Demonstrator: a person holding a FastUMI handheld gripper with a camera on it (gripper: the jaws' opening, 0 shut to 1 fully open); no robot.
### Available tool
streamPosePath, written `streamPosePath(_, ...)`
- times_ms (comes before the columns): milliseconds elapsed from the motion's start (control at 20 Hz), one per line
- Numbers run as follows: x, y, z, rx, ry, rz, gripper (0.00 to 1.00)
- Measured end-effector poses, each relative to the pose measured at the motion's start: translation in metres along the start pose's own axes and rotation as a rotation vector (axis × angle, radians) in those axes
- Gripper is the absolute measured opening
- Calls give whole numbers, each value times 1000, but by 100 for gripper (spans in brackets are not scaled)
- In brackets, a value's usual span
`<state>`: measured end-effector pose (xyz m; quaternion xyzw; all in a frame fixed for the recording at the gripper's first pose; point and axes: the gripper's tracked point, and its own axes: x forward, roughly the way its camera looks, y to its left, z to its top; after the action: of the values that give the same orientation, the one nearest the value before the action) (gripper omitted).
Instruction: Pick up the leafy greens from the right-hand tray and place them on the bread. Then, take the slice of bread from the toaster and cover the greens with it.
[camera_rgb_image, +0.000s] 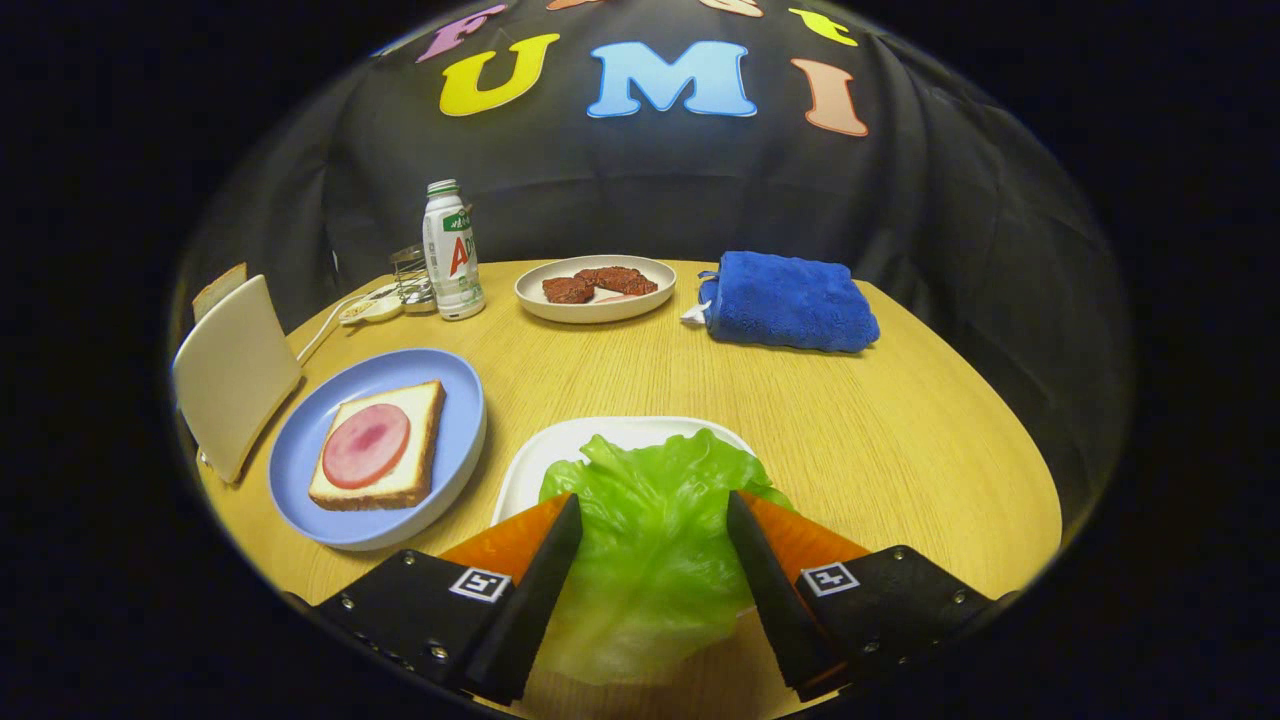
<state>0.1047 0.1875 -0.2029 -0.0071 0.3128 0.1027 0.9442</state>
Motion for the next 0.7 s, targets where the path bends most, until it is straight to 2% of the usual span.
streamPosePath(50,11,-2,-1,5,-1,1,83)
streamPosePath(100,3,-1,1,-2,0,-3,77)
streamPosePath(250,5,5,0,2,-6,8,77)
streamPosePath(350,7,3,-1,20,-2,-6,25)
streamPosePath(450,6,6,0,-2,-10,-9,25)
streamPosePath(500,2,7,4,25,-18,-2,25)
streamPosePath(550,4,9,2,26,-17,6,1)
streamPosePath(700,4,9,1,23,-20,8,1)
